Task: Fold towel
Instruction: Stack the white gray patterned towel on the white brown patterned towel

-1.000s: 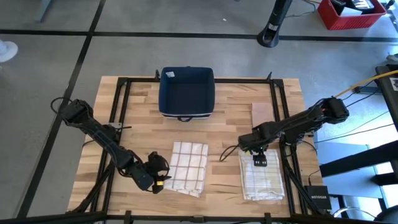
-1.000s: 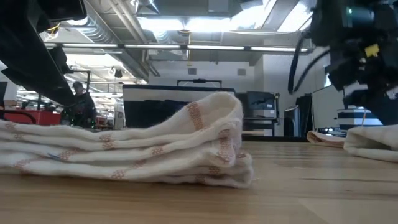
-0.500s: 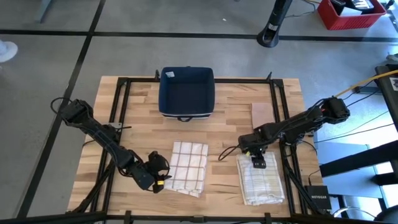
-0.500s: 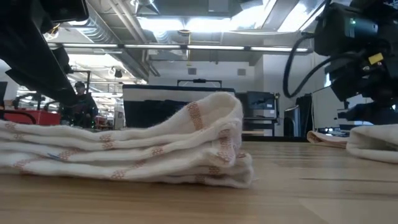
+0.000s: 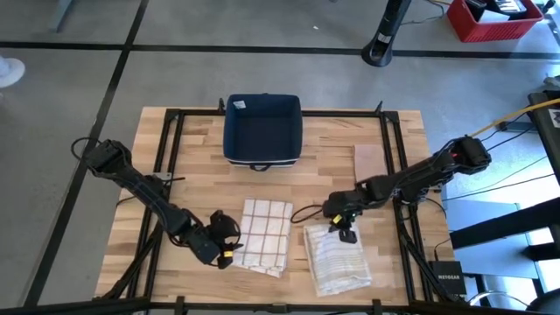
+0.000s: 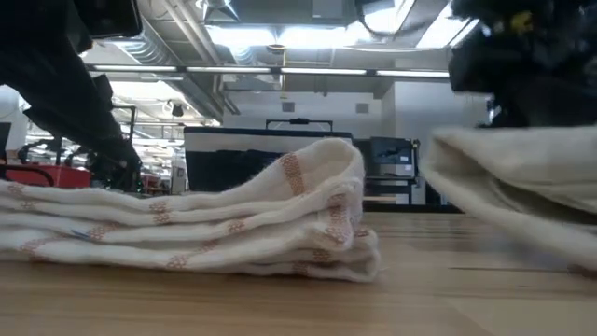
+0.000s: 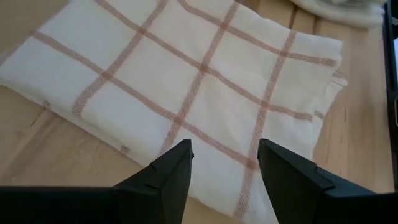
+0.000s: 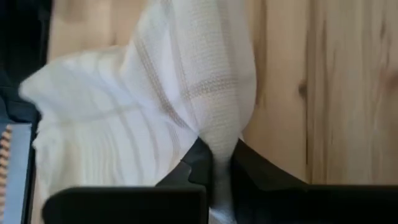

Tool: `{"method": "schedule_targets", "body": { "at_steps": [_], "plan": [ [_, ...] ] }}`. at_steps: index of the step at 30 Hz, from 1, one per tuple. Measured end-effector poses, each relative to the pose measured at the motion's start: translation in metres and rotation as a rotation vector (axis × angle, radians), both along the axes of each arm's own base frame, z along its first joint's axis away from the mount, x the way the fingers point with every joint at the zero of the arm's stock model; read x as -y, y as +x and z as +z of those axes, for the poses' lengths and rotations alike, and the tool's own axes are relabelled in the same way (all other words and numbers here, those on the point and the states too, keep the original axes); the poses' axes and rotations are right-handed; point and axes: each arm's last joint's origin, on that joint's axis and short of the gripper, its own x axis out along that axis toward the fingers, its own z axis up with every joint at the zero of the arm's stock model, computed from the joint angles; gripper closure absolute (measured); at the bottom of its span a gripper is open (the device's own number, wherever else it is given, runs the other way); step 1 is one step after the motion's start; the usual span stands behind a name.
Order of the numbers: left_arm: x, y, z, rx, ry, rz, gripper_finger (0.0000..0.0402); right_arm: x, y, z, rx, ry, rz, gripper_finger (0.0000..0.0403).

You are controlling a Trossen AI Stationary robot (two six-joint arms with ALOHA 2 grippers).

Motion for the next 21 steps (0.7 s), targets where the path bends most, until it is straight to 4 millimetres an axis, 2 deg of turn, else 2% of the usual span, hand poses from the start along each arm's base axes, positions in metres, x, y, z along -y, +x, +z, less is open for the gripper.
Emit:
{"method": "schedule_targets", "body": {
  "at_steps": [4,11,15,21],
  "plan": [
    [-0.004,0.003,0.0,-0.001,0.018,0.001,0.0224,-0.014,0.009,0.018,0.083,-0.035,0.024,0.038],
    [-0.011,0.007,0.0,-0.01,0.067,-0.013,0.0224,-0.033,0.028,0.044,0.376,-0.052,0.026,0.0383],
    [-0.014,0.008,-0.001,-0.019,0.079,-0.009,0.0224,-0.039,0.044,0.052,0.502,-0.033,0.021,0.0383],
    [-0.016,0.005,-0.004,-0.062,0.094,0.009,0.0224,-0.05,0.075,0.057,0.534,-0.061,0.019,0.0383]
  ]
}}
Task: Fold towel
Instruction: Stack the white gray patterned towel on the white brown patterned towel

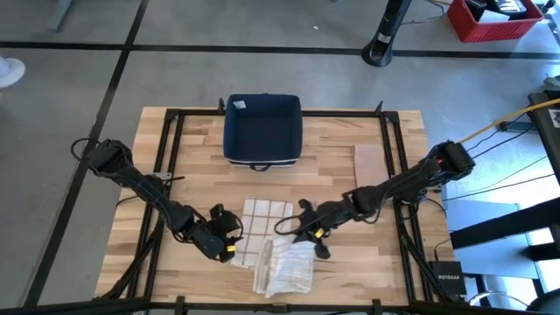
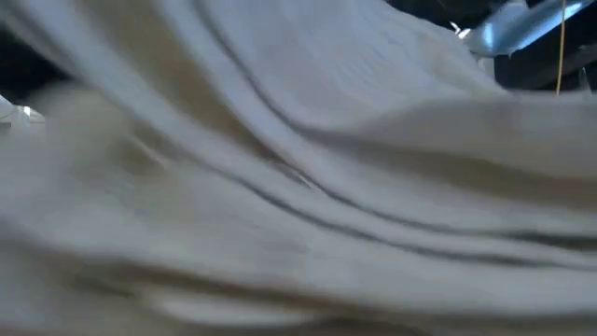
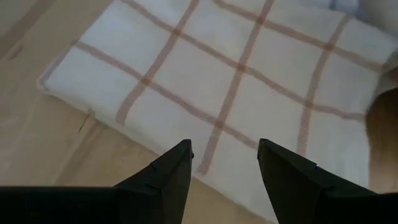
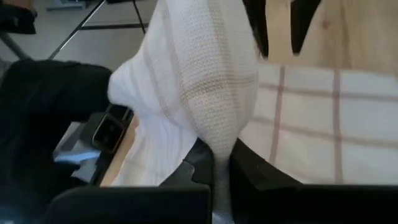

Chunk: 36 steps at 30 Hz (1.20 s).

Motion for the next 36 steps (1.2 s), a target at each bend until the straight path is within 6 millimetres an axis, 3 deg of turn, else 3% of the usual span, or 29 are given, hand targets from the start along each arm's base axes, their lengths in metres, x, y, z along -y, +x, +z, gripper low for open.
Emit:
{"method": "schedule_targets", "body": {
  "at_steps": [7,14,23,29,32,36],
  "plan": [
    [-0.002,-0.003,-0.003,-0.034,0.008,0.021,0.0224,0.0,0.046,0.012,0.016,0.034,-0.082,0.0383],
    [-0.003,-0.004,-0.003,-0.046,0.019,0.019,0.0224,0.026,0.079,0.009,-0.133,-0.009,-0.18,0.0379],
    [-0.001,-0.005,-0.003,-0.05,0.019,0.007,0.0224,0.068,0.097,-0.005,-0.186,-0.029,-0.261,0.0379],
    [0.003,-0.008,-0.003,-0.05,0.012,-0.005,0.0224,0.08,0.105,-0.028,-0.241,-0.037,-0.299,0.0374],
    [0.005,-0.009,-0.004,-0.068,-0.018,-0.022,0.0224,0.083,0.108,-0.041,-0.272,-0.05,-0.357,0.0354],
    [0.008,-0.012,-0.004,-0.152,-0.138,-0.07,0.0224,0.084,0.111,-0.049,-0.281,-0.043,-0.417,0.0301]
  ]
}}
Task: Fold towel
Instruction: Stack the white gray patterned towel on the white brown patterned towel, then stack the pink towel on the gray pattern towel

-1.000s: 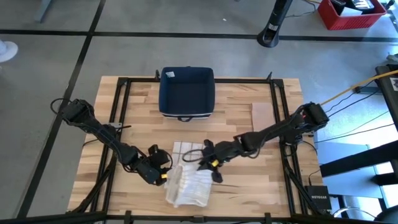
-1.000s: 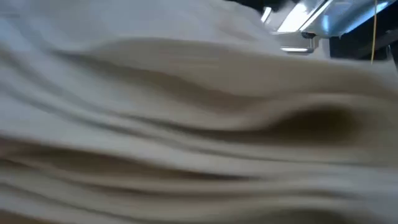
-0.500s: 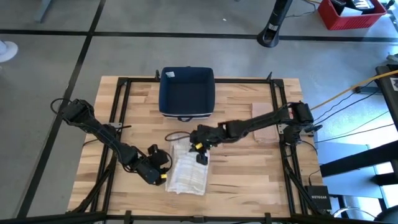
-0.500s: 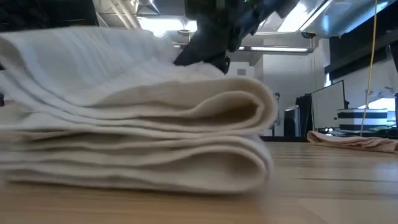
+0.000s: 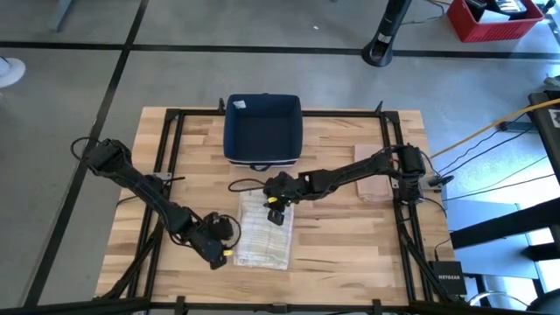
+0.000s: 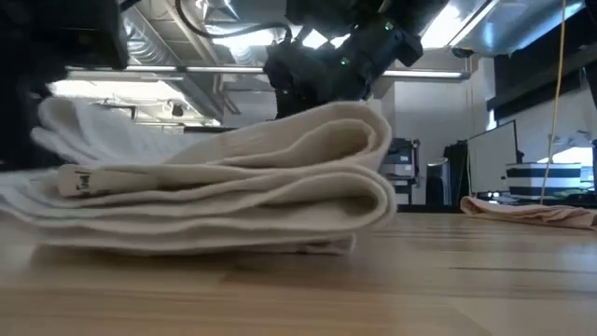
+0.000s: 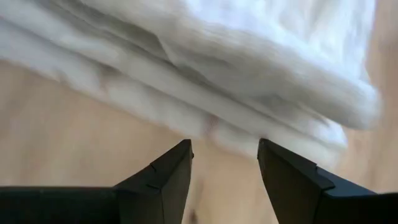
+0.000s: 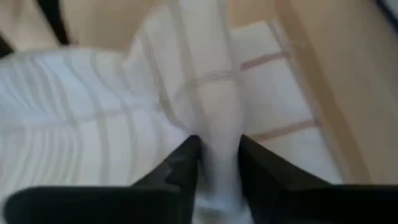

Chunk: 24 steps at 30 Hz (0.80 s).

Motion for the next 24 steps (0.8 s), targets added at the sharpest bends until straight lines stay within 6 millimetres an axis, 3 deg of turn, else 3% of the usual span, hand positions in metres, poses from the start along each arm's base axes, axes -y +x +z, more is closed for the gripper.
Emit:
{"method": "schedule_targets", "body": {
  "at_steps": [6,10,14,18,24],
  "plan": [
    [0.004,-0.012,0.023,-0.084,-0.129,-0.029,0.0224,0.001,0.004,0.006,0.075,-0.068,-0.043,0.0203],
    [0.0,-0.015,0.048,0.115,-0.053,-0.007,0.0224,0.002,0.001,0.018,0.032,-0.107,-0.01,0.0162],
    [-0.007,-0.007,0.06,0.336,0.154,0.069,0.0224,-0.008,-0.01,0.036,-0.053,-0.069,0.105,0.0148],
    [-0.019,0.009,0.044,0.354,0.267,0.096,0.0224,-0.036,-0.017,0.033,-0.072,-0.128,0.173,0.0147],
    [-0.037,0.023,-0.006,0.176,0.299,0.102,0.0224,-0.058,-0.02,-0.02,-0.006,-0.236,0.122,0.0146]
  ]
}}
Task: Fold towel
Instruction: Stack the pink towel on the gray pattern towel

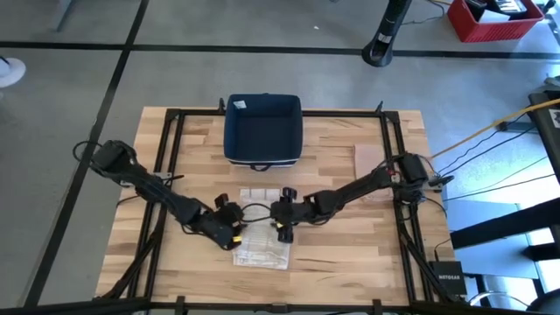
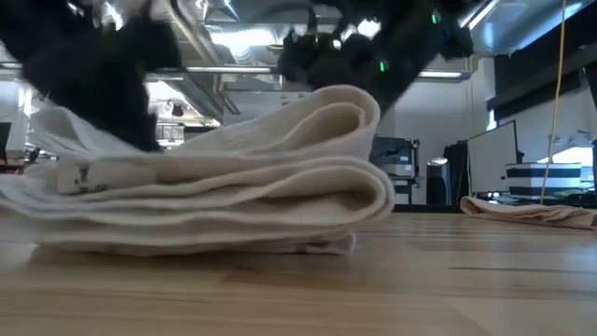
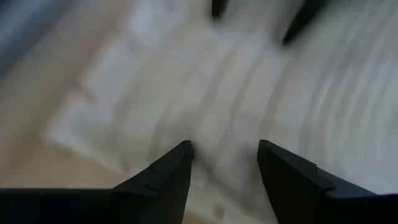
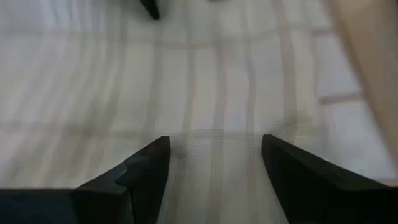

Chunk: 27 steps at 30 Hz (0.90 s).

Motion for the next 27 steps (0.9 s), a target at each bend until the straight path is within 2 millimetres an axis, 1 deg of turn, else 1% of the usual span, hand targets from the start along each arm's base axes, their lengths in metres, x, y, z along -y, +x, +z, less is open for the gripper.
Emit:
{"method": "schedule_targets", "body": {
  "at_steps": [3,4,6,8,10,12,13,15,17,18,21,23,24,25,27],
  "plan": [
    [-0.003,0.001,-0.022,-0.108,-0.076,-0.014,0.0224,0.001,-0.001,-0.022,-0.018,0.02,-0.033,0.0146],
    [-0.003,0.001,-0.026,-0.128,-0.093,-0.01,0.0224,0.001,-0.001,-0.027,-0.023,0.022,-0.037,0.0146],
    [-0.004,0.001,-0.032,-0.156,-0.113,0.009,0.0224,0.004,-0.001,-0.03,-0.032,0.022,-0.036,0.0146],
    [-0.003,0.0,-0.031,-0.159,-0.136,0.012,0.0224,0.004,-0.001,-0.029,-0.033,0.021,-0.02,0.0146],
    [-0.002,0.001,-0.023,-0.146,-0.163,-0.006,0.0224,0.003,-0.001,-0.021,-0.034,0.027,-0.009,0.0146],
    [-0.002,-0.001,-0.012,-0.145,-0.184,-0.057,0.0224,0.003,-0.004,-0.006,-0.042,0.045,0.009,0.0146],
    [-0.002,-0.002,-0.007,-0.14,-0.184,-0.084,0.0224,0.003,-0.006,0.004,-0.035,0.051,0.013,0.0146],
    [-0.003,-0.001,0.008,-0.082,-0.176,-0.121,0.0224,0.004,-0.01,0.032,-0.011,0.06,0.016,0.0146],
    [-0.007,-0.002,0.018,-0.031,-0.127,-0.113,0.0224,0.007,-0.021,0.062,0.003,0.051,0.007,0.0146],
    [-0.008,-0.002,0.02,-0.018,-0.098,-0.107,0.0224,0.01,-0.028,0.073,-0.006,0.034,-0.006,0.0146],
    [-0.011,-0.002,0.021,-0.005,0.0,-0.102,0.0224,0.021,-0.056,0.097,-0.079,-0.058,-0.095,0.0146],
    [-0.012,-0.001,0.02,0.0,0.04,-0.102,0.0224,0.033,-0.076,0.11,-0.139,-0.172,-0.187,0.0146],
    [-0.013,-0.001,0.018,-0.008,0.052,-0.099,0.0224,0.042,-0.085,0.113,-0.176,-0.224,-0.235,0.0146],
    [-0.015,-0.002,0.016,-0.019,0.062,-0.097,0.0224,0.051,-0.095,0.113,-0.225,-0.268,-0.269,0.0146],
    [-0.017,-0.004,0.013,-0.024,0.061,-0.08,0.0224,0.072,-0.11,0.105,-0.346,-0.309,-0.322,0.0146]
  ]
}}
